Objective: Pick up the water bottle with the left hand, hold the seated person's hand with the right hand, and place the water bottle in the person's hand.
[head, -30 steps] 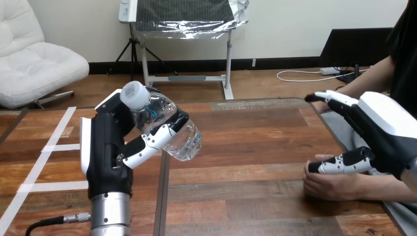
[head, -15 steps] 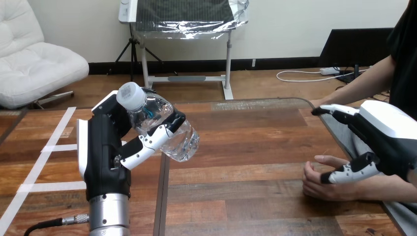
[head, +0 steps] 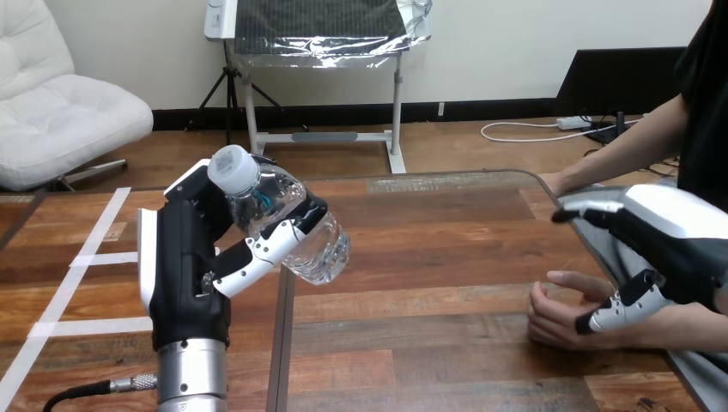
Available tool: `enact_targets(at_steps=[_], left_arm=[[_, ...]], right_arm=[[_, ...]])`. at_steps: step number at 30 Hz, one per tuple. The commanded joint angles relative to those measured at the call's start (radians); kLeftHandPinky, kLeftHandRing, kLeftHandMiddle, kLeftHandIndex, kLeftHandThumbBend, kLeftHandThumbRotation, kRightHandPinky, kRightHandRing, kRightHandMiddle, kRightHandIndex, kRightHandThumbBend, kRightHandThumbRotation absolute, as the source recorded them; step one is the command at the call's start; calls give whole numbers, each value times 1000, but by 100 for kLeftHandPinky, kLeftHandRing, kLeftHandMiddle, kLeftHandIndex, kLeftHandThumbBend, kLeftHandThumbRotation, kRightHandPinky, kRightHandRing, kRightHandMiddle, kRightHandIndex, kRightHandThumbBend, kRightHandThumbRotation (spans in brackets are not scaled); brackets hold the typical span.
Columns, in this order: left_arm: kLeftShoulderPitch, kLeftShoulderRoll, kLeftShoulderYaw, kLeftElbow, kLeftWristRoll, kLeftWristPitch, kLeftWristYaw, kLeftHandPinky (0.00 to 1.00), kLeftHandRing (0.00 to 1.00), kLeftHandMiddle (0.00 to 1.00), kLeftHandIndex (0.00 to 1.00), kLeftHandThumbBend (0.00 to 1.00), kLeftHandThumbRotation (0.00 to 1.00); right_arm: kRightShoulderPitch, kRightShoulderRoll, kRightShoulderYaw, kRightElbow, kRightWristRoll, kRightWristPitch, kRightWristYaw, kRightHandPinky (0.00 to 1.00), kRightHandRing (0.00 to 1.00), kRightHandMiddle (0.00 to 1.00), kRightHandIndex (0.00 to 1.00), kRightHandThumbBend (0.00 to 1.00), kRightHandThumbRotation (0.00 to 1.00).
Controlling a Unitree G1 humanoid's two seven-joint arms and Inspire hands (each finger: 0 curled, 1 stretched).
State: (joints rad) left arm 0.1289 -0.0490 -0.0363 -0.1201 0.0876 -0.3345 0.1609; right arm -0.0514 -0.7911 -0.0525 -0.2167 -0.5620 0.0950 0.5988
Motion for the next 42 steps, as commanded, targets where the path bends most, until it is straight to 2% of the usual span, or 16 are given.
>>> enact_targets(at_steps=[1, 17, 30, 42], left_arm=[[-36, -15, -1, -35, -4, -30, 0, 47, 44, 44, 50, 64, 0], [-42, -9, 10, -19, -20, -42, -12, 48, 44, 45, 50, 64, 0], [-45, -8, 18, -16, -25, -43, -22, 48, 44, 45, 50, 64, 0], [-52, -3, 25, -2, -32, -61, -35, 47, 44, 45, 50, 63, 0]], right_arm=[[-94, -45, 26, 39, -14, -11, 13, 84, 92, 92, 88, 78, 0], [-152, -75, 68, 155, -32, -12, 36, 86, 93, 93, 88, 77, 0], [-181, -90, 88, 186, -72, 24, 76, 86, 94, 95, 90, 74, 1], [-195, -93, 109, 221, -92, 34, 66, 85, 94, 95, 91, 73, 2]])
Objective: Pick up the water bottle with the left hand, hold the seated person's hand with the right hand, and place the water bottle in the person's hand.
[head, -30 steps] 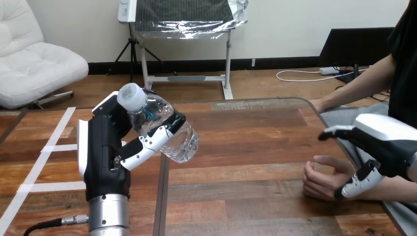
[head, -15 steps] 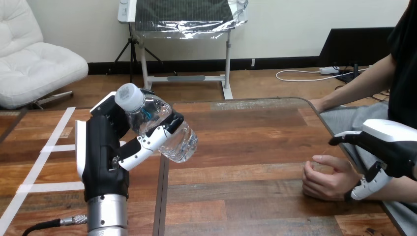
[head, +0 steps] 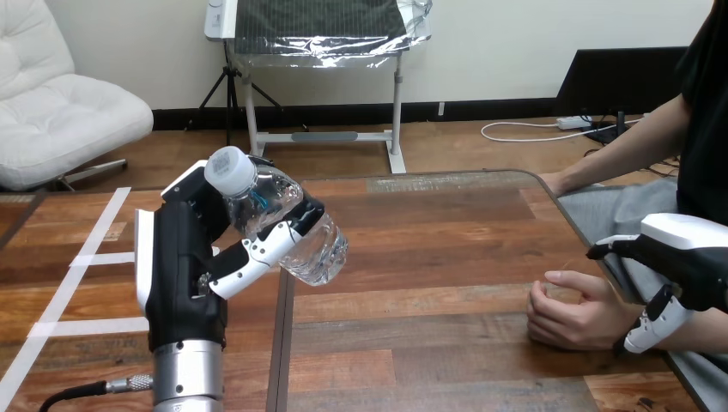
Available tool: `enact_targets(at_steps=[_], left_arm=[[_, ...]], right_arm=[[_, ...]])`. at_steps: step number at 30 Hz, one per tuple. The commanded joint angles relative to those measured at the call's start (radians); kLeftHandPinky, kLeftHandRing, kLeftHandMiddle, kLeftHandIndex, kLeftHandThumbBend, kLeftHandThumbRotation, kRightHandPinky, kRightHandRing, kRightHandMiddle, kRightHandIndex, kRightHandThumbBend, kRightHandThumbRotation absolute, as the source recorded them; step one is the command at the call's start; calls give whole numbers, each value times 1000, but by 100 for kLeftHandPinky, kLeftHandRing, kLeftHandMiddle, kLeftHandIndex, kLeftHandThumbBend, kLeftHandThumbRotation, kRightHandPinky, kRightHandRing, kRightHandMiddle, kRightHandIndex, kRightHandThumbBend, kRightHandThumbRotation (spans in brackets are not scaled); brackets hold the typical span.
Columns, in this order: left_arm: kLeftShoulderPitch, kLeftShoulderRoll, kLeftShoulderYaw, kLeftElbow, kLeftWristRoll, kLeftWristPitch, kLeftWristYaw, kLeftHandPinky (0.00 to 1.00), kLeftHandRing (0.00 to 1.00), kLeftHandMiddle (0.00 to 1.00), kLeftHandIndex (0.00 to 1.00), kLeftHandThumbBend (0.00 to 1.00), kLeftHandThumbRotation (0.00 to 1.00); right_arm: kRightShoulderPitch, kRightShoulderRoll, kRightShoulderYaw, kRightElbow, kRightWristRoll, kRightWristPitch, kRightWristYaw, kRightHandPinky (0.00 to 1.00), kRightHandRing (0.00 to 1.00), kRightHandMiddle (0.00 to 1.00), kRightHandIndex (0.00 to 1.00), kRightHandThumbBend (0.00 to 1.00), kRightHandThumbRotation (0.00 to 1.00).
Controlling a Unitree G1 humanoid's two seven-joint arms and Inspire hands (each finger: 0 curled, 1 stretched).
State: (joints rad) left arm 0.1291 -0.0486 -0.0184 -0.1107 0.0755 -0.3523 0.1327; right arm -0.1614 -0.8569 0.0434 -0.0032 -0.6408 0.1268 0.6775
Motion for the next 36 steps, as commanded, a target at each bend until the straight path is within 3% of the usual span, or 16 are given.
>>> enact_targets(at_steps=[1, 15, 24, 33, 36], left_arm=[[-53, -3, 8, -10, -20, -43, -7, 47, 44, 45, 50, 63, 0], [-54, -4, 12, -9, -11, -33, -6, 48, 45, 45, 50, 63, 0], [-55, -5, 13, -10, -18, -36, -8, 47, 44, 45, 50, 63, 0], [-55, -7, 13, -15, -10, -24, -1, 47, 44, 45, 50, 64, 0], [-57, -4, 12, -10, -24, -35, -12, 47, 44, 45, 50, 64, 0]], right_arm=[[-86, -28, 14, 11, -14, 0, -14, 84, 94, 95, 91, 73, 2], [-110, -28, 44, 52, -44, 20, -9, 86, 95, 96, 92, 71, 4], [-126, -32, 60, 85, -37, 5, -10, 85, 95, 96, 92, 71, 3], [-150, -31, 97, 114, -66, 17, -2, 83, 93, 95, 91, 71, 1], [-166, -34, 120, 122, -87, 29, 21, 84, 93, 95, 91, 70, 1]])
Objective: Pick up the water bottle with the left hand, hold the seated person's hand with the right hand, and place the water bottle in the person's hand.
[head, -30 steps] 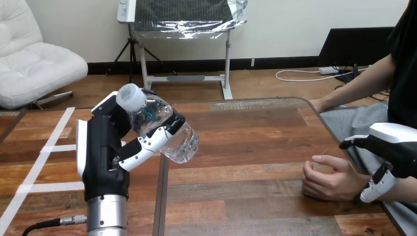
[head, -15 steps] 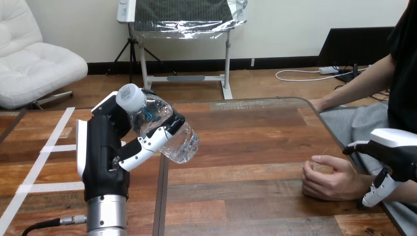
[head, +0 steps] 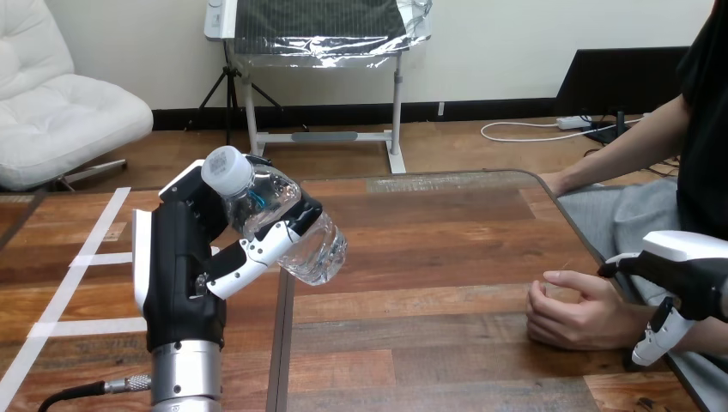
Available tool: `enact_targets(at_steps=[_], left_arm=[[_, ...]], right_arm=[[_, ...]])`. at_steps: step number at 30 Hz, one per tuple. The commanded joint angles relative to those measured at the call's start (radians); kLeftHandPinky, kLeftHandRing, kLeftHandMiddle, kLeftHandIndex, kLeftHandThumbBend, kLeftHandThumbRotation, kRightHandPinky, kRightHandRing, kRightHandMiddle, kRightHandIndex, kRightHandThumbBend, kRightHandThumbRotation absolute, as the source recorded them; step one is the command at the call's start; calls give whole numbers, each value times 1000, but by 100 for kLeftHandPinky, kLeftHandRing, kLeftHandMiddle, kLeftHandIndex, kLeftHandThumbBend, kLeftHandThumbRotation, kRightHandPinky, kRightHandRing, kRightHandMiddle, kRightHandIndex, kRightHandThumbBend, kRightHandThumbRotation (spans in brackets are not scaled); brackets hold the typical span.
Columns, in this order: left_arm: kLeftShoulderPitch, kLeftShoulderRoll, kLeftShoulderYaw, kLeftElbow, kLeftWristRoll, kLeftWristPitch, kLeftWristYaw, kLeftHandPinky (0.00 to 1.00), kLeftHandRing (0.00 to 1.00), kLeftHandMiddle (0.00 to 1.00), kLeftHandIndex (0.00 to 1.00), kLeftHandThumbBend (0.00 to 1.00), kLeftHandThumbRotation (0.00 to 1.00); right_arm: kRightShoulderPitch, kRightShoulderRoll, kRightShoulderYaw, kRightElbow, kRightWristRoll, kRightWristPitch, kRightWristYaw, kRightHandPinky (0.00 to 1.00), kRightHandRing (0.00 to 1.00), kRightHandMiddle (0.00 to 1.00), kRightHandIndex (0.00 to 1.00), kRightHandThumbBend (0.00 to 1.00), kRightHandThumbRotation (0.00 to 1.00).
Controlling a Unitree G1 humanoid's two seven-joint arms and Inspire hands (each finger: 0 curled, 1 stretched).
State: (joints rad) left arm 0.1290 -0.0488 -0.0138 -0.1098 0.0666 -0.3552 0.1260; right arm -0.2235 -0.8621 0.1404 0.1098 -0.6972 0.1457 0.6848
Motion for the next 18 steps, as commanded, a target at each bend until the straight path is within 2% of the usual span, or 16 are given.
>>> enact_targets(at_steps=[1, 3, 6, 9, 12, 15, 18], left_arm=[[-56, -4, 7, -12, -13, -32, -4, 47, 44, 45, 50, 63, 0], [-56, -5, 7, -14, -8, -30, -1, 47, 44, 45, 50, 63, 0], [-54, -5, 6, -18, -18, -24, -7, 47, 44, 45, 50, 63, 0], [-56, -1, 8, -13, -2, -30, -1, 47, 44, 45, 50, 63, 0], [-56, -3, 8, -12, -13, -30, -6, 46, 44, 45, 50, 63, 0], [-56, 0, 9, -13, -7, -29, -4, 46, 44, 45, 50, 63, 0], [-54, -1, 9, -17, -5, -25, -2, 46, 44, 45, 50, 63, 0]], right_arm=[[-109, -31, 29, 21, -33, -3, 9, 84, 93, 95, 91, 70, 1], [-113, -32, 34, 36, -35, -21, 1, 84, 92, 95, 91, 70, 1], [-126, -24, 44, 52, -44, -9, 5, 83, 92, 94, 91, 70, 0], [-132, -21, 50, 73, -42, -28, -12, 82, 91, 93, 90, 70, 0], [-145, -14, 58, 101, -38, -31, -9, 81, 91, 93, 90, 71, 0], [-156, -17, 78, 131, -55, -55, -27, 80, 90, 92, 89, 71, 0], [-163, -11, 81, 155, -53, -72, -45, 80, 90, 91, 88, 71, 0]])
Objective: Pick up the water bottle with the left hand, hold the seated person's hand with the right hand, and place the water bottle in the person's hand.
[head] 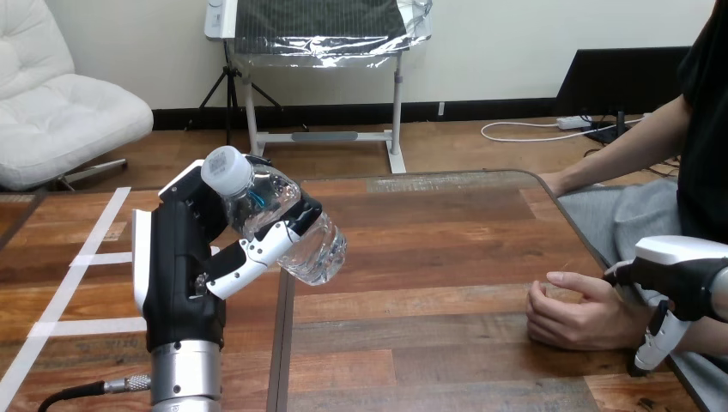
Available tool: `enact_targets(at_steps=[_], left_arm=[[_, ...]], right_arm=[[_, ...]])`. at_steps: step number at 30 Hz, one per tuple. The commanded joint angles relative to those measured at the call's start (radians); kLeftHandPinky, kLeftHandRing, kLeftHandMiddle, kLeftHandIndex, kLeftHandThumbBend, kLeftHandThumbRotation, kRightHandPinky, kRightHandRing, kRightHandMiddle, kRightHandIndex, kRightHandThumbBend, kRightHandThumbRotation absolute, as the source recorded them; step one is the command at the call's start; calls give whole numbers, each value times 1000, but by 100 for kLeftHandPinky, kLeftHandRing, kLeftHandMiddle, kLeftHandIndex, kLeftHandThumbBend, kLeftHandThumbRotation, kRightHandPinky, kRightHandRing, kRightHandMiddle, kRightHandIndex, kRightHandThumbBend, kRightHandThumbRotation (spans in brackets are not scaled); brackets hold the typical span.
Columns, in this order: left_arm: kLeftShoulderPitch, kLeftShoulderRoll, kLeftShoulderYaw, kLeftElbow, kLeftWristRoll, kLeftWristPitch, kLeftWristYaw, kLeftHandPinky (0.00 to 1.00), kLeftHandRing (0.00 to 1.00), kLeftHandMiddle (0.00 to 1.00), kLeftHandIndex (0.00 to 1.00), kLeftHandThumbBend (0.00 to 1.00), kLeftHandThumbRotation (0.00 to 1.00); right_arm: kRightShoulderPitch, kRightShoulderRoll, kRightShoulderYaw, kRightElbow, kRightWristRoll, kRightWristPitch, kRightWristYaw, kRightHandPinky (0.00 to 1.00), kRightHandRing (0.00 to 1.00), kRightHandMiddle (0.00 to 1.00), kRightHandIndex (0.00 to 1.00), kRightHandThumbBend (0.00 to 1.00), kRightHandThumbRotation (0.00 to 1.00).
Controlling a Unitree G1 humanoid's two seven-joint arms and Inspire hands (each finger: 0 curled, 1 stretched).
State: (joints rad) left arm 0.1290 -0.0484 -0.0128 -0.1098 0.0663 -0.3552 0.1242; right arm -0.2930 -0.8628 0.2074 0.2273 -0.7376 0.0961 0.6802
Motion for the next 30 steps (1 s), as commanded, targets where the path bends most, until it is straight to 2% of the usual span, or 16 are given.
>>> enact_targets(at_steps=[1, 6, 18, 30], left_arm=[[-54, -3, 9, -20, -5, -19, 1, 46, 44, 45, 50, 63, 0], [-54, 3, 10, -19, 15, -24, 7, 47, 44, 45, 50, 64, 0], [-51, 3, 12, -27, 6, -18, 1, 47, 44, 45, 50, 63, 0], [-49, 1, 17, -26, -10, -19, -11, 47, 44, 45, 50, 63, 0]], right_arm=[[-96, -8, 15, 48, -12, -28, -44, 79, 89, 91, 88, 71, 0], [-113, -2, 32, 76, -28, -29, -53, 77, 88, 90, 86, 72, 0], [-165, 8, 78, 175, -43, -47, -63, 73, 84, 88, 85, 70, 0], [-199, 11, 118, 233, -71, -45, -68, 69, 79, 86, 84, 68, 0]])
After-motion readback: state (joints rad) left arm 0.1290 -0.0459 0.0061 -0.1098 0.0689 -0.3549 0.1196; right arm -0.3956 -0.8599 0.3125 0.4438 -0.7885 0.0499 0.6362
